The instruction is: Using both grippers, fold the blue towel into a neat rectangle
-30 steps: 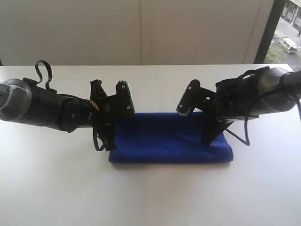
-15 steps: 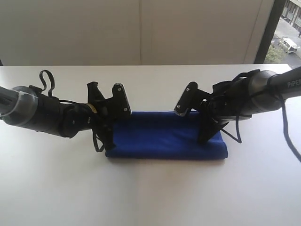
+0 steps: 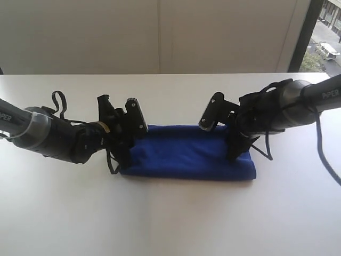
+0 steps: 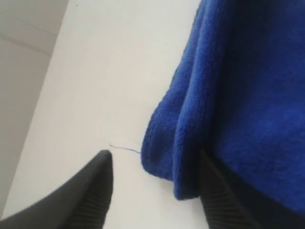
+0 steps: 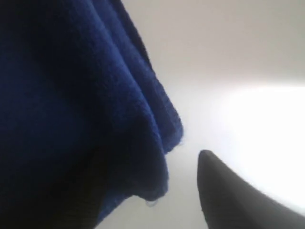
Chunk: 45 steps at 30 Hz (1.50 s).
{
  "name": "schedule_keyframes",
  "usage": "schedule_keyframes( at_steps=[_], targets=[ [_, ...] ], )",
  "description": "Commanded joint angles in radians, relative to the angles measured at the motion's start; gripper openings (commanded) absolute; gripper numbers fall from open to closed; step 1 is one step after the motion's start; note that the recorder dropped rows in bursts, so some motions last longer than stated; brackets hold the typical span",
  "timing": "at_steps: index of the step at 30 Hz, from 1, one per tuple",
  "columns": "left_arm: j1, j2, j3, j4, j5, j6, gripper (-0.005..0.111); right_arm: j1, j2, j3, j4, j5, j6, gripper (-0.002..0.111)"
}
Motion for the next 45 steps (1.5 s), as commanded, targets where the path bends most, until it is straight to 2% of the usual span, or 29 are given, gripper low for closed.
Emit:
schedule_keyframes(
  at_steps=[1, 5, 8, 9, 10, 12, 13, 14, 15, 16, 18, 22, 24, 26, 31, 36, 39, 45],
  targets=[
    [0.005, 0.000, 0.002, -0.021, -0.109, 0.004, 0.067, -0.005, -0.002, -0.024, -0.010, 0.121, 0.059, 0.057],
    [0.005, -0.045, 0.002, -0.144, -0.229, 0.056, 0.067, -0.005, -0.050, -0.024, -0.008, 0.130, 0.143, 0.057],
    [0.005, -0.091, 0.007, -0.237, -0.213, 0.056, 0.067, -0.005, -0.097, -0.024, -0.006, 0.099, 0.256, 0.057],
    [0.003, -0.113, 0.007, -0.273, -0.152, 0.056, 0.066, -0.005, -0.121, -0.022, 0.001, 0.068, 0.290, 0.057],
    [0.001, -0.132, 0.007, -0.296, -0.061, 0.056, 0.059, -0.005, -0.139, -0.022, 0.033, 0.025, 0.292, 0.054],
    [-0.001, -0.150, 0.007, -0.309, 0.060, 0.032, 0.043, -0.005, -0.155, -0.022, 0.091, -0.028, 0.292, 0.043],
    [-0.001, -0.159, 0.007, -0.309, 0.129, 0.006, 0.031, -0.005, -0.160, -0.022, 0.141, -0.075, 0.277, 0.031],
    [-0.001, -0.161, 0.007, -0.309, 0.195, -0.023, 0.021, -0.005, -0.165, -0.022, 0.215, -0.122, 0.236, 0.014],
    [-0.001, -0.163, 0.001, -0.309, 0.262, -0.048, 0.005, -0.005, -0.165, -0.022, 0.290, -0.161, 0.168, -0.001],
    [-0.001, -0.161, -0.004, -0.305, 0.325, -0.057, 0.001, -0.005, -0.159, -0.022, 0.429, -0.182, 0.048, 0.000],
    [0.001, -0.151, -0.024, -0.305, 0.439, -0.060, 0.000, -0.005, -0.142, -0.031, 0.620, -0.174, -0.159, 0.000],
    [0.001, -0.128, -0.057, -0.303, 0.595, -0.060, 0.000, -0.032, -0.067, -0.099, 1.057, -0.020, -0.614, 0.000],
    [0.001, -0.116, -0.063, -0.303, 0.632, -0.060, 0.000, -0.050, -0.031, -0.136, 1.265, 0.052, -0.836, 0.000],
    [0.003, -0.102, -0.063, -0.303, 0.662, -0.052, 0.000, -0.064, -0.006, -0.161, 1.391, 0.090, -0.944, 0.000],
    [0.003, -0.085, -0.063, -0.273, 0.713, -0.048, 0.000, -0.075, 0.018, -0.184, 1.428, 0.088, -0.974, 0.000],
    [0.081, -0.085, -0.062, -0.241, 0.856, -0.050, 0.000, -0.092, 0.018, -0.184, 1.427, 0.096, -0.974, 0.000],
    [0.111, -0.109, -0.062, -0.225, 0.877, -0.052, 0.000, -0.093, 0.018, -0.184, 1.427, 0.113, -0.974, 0.000],
    [0.108, -0.228, -0.106, -0.275, 0.888, -0.052, 0.000, -0.093, 0.043, -0.184, 1.471, 0.105, -0.974, 0.000]
  ],
)
